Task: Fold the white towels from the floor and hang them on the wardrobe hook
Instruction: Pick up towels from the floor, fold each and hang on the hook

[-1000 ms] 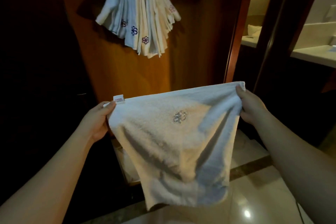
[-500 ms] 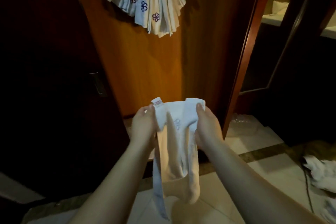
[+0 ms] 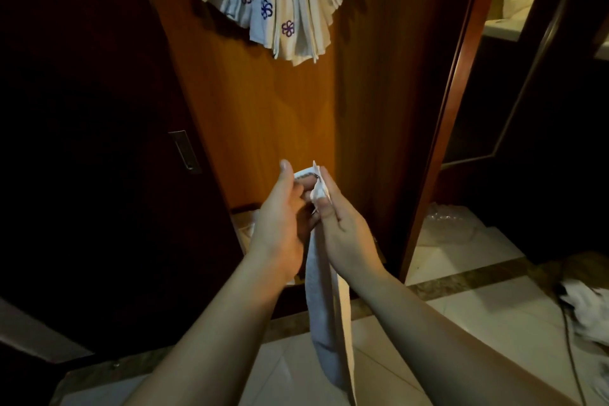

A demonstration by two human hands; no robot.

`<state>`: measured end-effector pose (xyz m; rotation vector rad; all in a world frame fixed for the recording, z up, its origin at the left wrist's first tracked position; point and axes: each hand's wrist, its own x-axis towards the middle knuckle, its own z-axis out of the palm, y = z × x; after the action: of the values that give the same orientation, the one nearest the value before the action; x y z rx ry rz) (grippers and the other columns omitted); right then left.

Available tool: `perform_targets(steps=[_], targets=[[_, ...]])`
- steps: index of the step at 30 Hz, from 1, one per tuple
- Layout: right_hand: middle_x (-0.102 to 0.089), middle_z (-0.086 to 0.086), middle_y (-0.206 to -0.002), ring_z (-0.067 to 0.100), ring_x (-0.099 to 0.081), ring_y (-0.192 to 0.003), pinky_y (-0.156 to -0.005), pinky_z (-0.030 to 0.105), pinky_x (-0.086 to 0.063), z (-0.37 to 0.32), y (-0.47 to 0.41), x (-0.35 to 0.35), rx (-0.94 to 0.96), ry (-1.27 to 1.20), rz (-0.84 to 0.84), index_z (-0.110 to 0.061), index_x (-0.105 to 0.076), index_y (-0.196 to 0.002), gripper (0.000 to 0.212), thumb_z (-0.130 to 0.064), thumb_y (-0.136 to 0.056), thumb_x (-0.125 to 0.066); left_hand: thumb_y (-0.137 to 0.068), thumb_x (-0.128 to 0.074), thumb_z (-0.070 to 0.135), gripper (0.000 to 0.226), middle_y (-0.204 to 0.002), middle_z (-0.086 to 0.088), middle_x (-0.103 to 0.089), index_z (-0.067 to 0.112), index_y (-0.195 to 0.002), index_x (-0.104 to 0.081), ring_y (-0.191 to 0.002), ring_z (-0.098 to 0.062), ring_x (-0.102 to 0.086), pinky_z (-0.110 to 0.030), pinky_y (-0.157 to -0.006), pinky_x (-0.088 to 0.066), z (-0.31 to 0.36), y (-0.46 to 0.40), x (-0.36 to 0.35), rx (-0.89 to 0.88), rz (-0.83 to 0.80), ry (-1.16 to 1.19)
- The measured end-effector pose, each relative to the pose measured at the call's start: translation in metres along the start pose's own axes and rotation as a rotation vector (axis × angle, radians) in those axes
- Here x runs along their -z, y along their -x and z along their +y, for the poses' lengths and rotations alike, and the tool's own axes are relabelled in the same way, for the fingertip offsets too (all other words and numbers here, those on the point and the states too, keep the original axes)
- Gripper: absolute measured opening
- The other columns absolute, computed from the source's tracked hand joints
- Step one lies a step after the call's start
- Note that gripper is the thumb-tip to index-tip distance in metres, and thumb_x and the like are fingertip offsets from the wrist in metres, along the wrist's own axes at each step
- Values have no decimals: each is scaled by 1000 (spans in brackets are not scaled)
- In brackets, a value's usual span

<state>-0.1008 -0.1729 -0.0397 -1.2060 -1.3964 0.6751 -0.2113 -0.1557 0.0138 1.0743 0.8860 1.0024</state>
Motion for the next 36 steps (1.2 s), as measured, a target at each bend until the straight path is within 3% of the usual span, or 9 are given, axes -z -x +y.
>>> perform_targets(steps=[4,7,10,16,21,24,26,32,36], targets=[[-19,-58,-137,-28,-18,-135,-103,-3,-21,2,2,5,83,101,-72,-40,-14,-155,60,-41,-104,-44,-97,-21,69,79,-144,-10,-56,11,-143,-50,-134,-19,-51,-39,-115,-36,18,4,4,63,-101,-146],[-31,-39,-148,-18,-28,-138,-109,4,-27,4,2,5,75,97,-44,-30,-20,-159,69,-18,-100,-52,-97,-18,69,78,-134,9,-54,14,-143,-50,-107,5,-55,-18,-92,-40,28,8,3,57,-154,-289],[-41,-8,-156,-6,-35,-142,-112,9,-29,4,2,3,100,121,2,-27,-18,-158,74,-11,-99,-58,-97,-18,68,79,-149,-5,-50,14,-148,-47,-134,-9,-46,-31,-112,-28,34,9,2,46,-149,-369],[-38,-19,-145,-20,-32,-132,-104,-1,-26,3,0,-1,117,163,39,-34,-19,-153,69,-11,-101,-57,-98,-18,67,77,-153,-9,-45,15,-147,-48,-141,-15,-38,-28,-101,-28,42,12,2,61,-182,-414],[-49,-44,-120,-25,-46,-116,-95,3,-40,-5,-9,20,22,46,79,-41,-49,-144,41,-39,-103,-46,-103,-33,56,48,-115,15,-71,29,-117,-70,-102,10,-61,-14,-85,-36,38,2,21,-214,-12,-581],[-68,-26,-107,-7,-63,-101,-87,19,-52,-13,-16,34,-10,17,125,-64,-56,-121,28,-46,-105,-43,-98,-57,43,27,-121,22,-61,34,-124,-61,-115,-1,-57,-20,-89,-46,22,-7,37,-418,192,-896],[-70,-22,-110,-1,-67,-100,-83,22,-56,-18,-21,45,-42,-11,112,-60,-57,-123,27,-53,-101,-43,-93,-64,42,42,-128,14,-55,28,-132,-57,-124,-10,-48,-32,-100,-41,11,-14,47,-451,159,-1100],[-72,-18,-97,4,-70,-87,-69,22,-59,-30,-31,72,-69,-22,63,-60,-65,-108,29,-53,-99,-39,-91,-66,42,37,-104,25,-44,29,-125,-63,-110,0,-26,-31,-96,-21,8,-30,64,-518,101,-1292],[-72,-14,-88,3,-70,-78,-63,18,-52,-32,-38,96,-103,-8,109,-49,-69,-97,28,-55,-95,-42,-93,-59,46,20,-97,18,-56,30,-100,-69,-106,-11,-40,-31,-95,-21,30,-39,74,-517,-66,-1614]])
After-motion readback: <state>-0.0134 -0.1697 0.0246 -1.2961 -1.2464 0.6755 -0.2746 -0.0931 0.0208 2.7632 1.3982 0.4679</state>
